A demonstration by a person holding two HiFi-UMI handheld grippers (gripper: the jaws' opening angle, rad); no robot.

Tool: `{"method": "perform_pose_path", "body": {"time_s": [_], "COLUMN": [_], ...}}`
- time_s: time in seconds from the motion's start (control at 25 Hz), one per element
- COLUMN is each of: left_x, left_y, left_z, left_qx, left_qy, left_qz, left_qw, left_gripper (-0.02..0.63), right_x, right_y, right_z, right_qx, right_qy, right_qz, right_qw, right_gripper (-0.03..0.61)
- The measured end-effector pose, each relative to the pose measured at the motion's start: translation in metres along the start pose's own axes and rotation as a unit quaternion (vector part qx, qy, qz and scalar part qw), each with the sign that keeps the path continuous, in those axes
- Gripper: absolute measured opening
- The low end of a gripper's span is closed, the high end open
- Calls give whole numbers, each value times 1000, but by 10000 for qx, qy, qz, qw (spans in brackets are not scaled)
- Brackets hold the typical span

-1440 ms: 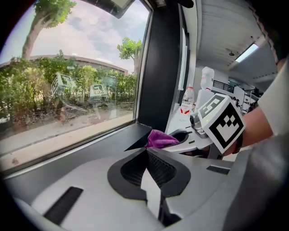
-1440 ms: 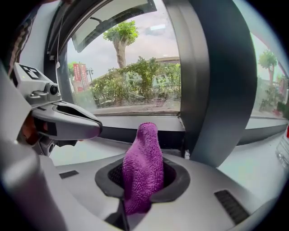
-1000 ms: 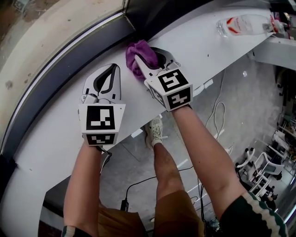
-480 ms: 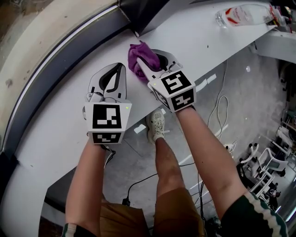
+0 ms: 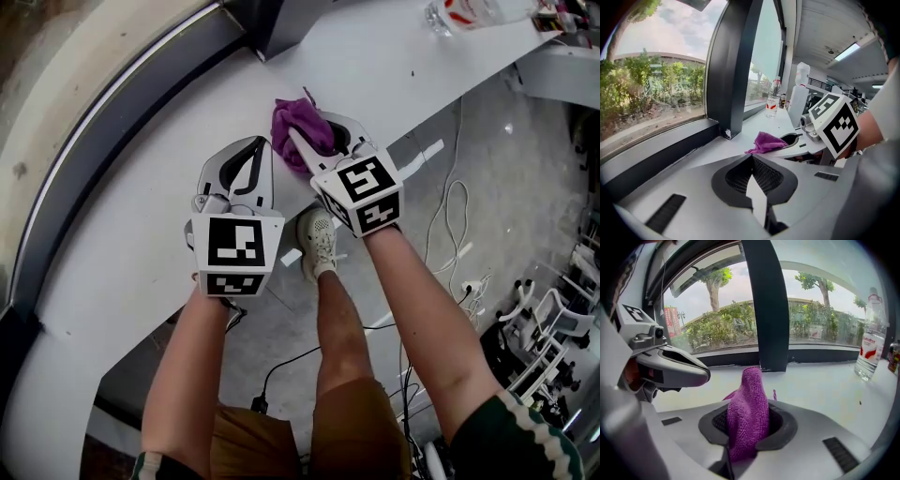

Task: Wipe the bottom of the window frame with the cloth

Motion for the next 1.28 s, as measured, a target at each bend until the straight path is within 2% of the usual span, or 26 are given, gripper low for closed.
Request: {"method": "perform_pose_path", "body": {"time_s": [0.28,0.52,0.76,1.04,1.28], "left_x": [-25,-42,-58,-71,-79], "left_y": [0,-17,-36,-47,-51], "left_z": [1,-2,-9,-12,-16], "left_qx": [-10,143,304,407,437], "left_qy": [-156,-237,-309,-385,-395], "left_qz": [230,235,418,365,195], "left_qw": [9996,9993,9982,9978,9981], "left_gripper": [8,8,8,8,8], "right_x": [0,4,8,14,19], "right_y": [-24,-41,-56,-74,-86], "right_z": [-20,-33,-45,-57,-63], "right_qx": [21,-34,-44,-203,-220], "right_qy": [-36,-13,15,0,7], "right_qz": [92,160,194,467,407], "right_qw": [9999,9999,9998,9987,9989], "right_gripper": [95,95,95,95,95]}}
Point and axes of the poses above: the fingertips, and each gripper's own axes: z forward along the fingers, x to its left, y out of its top, the point moved 8 cm from there along -z, backward along the fingers, and after that the axes turned 6 degrees about x, right-handed, at the moved point
